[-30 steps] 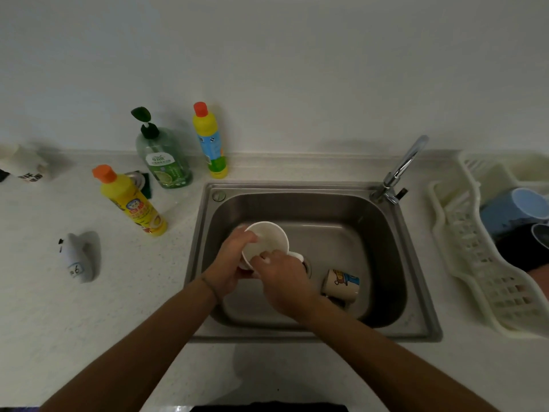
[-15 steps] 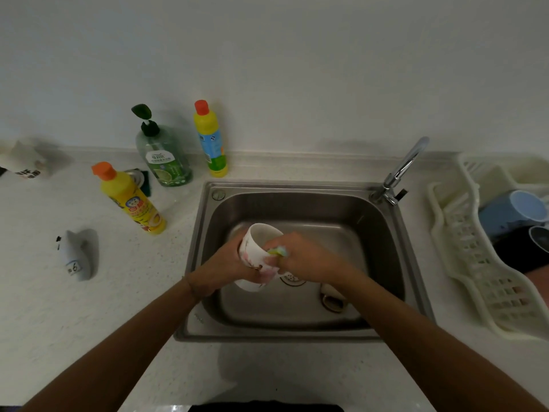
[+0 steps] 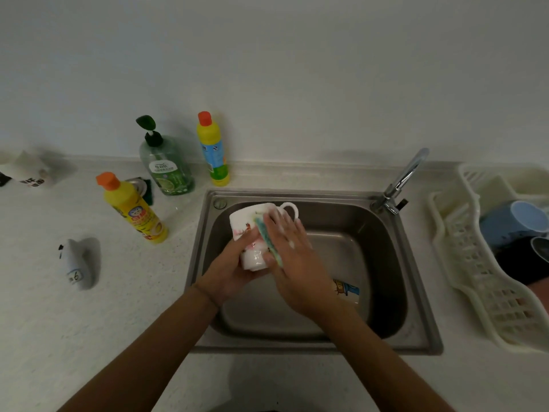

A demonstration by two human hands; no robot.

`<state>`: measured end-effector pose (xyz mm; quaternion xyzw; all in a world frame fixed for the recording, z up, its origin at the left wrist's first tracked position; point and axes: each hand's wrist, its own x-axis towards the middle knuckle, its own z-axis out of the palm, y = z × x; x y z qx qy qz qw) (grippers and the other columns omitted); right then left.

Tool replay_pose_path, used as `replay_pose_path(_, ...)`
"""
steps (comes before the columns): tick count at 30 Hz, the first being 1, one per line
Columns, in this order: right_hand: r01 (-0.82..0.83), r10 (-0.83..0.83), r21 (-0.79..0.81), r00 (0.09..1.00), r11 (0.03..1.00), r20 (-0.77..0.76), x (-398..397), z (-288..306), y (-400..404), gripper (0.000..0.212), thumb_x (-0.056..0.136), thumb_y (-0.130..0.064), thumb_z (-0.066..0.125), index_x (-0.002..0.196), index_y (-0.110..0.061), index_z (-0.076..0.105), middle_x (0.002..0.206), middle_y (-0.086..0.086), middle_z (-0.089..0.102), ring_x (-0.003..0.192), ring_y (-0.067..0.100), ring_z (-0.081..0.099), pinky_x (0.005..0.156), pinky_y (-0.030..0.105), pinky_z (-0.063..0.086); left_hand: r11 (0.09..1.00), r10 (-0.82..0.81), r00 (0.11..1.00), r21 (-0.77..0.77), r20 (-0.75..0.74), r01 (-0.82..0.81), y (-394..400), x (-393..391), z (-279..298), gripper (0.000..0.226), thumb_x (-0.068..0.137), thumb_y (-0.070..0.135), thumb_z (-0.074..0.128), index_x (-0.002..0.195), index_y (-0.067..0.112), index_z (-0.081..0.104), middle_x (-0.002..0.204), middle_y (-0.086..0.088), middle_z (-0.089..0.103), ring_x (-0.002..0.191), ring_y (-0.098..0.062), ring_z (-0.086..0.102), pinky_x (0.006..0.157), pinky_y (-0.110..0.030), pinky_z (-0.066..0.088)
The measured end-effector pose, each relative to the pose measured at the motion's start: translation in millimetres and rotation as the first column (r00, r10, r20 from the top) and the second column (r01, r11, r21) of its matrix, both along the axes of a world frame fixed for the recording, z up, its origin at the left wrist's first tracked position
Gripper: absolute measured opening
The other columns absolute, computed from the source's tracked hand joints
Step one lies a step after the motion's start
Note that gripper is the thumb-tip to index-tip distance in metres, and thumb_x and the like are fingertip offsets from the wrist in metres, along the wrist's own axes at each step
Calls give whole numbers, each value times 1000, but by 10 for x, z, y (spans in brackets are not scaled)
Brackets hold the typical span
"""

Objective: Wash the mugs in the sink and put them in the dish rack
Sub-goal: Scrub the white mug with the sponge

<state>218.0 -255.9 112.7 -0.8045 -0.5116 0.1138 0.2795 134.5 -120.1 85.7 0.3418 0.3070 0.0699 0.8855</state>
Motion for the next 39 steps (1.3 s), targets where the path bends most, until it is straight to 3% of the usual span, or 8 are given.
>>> replay_pose_path(2, 33, -33, 42, 999, 999, 9, -18, -41, 21, 64, 108, -34, 35, 158, -32, -5, 165, -10, -13, 144, -7, -29, 122, 28, -8, 999, 24, 1000, -38, -1, -24, 2, 55, 19, 51, 89, 48, 59, 131, 20, 65, 125, -10, 72, 108, -23, 71, 79, -40, 61)
replay_pose_path(9, -3, -5, 54, 990, 999, 140, -116, -160, -47, 67, 106, -40, 29, 160, -28, -9, 168, -2, -13, 153, 12, -20, 125, 42, -5, 993, 106, 994, 54, 4, -106, 42, 196, 134, 65, 90, 61, 53, 139, 18, 60, 134, -13, 68, 126, -30, 64, 100, -48, 51)
replay_pose_path(15, 151, -175, 150, 971, 977, 160, 96, 6, 219, 61, 109, -34, 28, 162, -18, 2, 170, 3, -3, 156, 17, -9, 127, 49, 4, 992, 60, 998, 113, -2, -59, -126, 238, 197, 60, 84, 59, 52, 128, 20, 65, 115, -7, 75, 107, -23, 69, 85, -41, 57)
replay_pose_path(21, -15, -3, 119, 988, 993, 153, -153, -116, 14, 68, 104, -39, 30, 162, -17, 4, 170, 1, -11, 156, 23, -13, 126, 50, -1, 993, 87, 996, 79, 16, -88, -12, 282, 209, 71, 86, 62, 55, 140, 15, 60, 132, -16, 68, 124, -32, 64, 104, -47, 51)
replay_pose_path(26, 184, -204, 160, 971, 970, 124, 120, 33, 266, 62, 108, -35, 26, 162, -16, 2, 170, 3, -4, 156, 17, -8, 127, 47, 0, 986, 62, 998, 152, -1, -61, -118, 305, 192, 70, 85, 63, 53, 139, 18, 61, 126, -11, 72, 115, -27, 68, 91, -43, 57)
replay_pose_path(30, 67, -84, 150, 991, 986, 106, -124, -111, 54, 70, 105, -34, 34, 162, -16, -1, 170, 3, -9, 156, 21, -9, 127, 51, 5, 985, 118, 993, 123, 23, -120, -34, 303, 194, 70, 86, 60, 57, 141, 16, 59, 133, -15, 68, 126, -32, 63, 107, -50, 49)
replay_pose_path(33, 61, -76, 152, 992, 987, 99, -49, -183, 33, 70, 105, -34, 35, 162, -16, -3, 170, 1, -10, 156, 19, -10, 126, 52, 4, 980, 125, 992, 160, -21, -120, -17, 289, 175, 74, 82, 63, 60, 141, 18, 59, 131, -13, 69, 124, -32, 65, 101, -50, 53)
replay_pose_path(39, 192, -175, 248, 981, 950, -87, 126, 33, 205, 59, 109, -42, 23, 161, -30, -2, 169, -13, -5, 155, 8, -11, 127, 50, 9, 998, 58, 998, 29, 32, -59, -41, 278, 244, 67, 93, 66, 45, 139, 20, 60, 131, -9, 70, 118, -24, 68, 93, -47, 56)
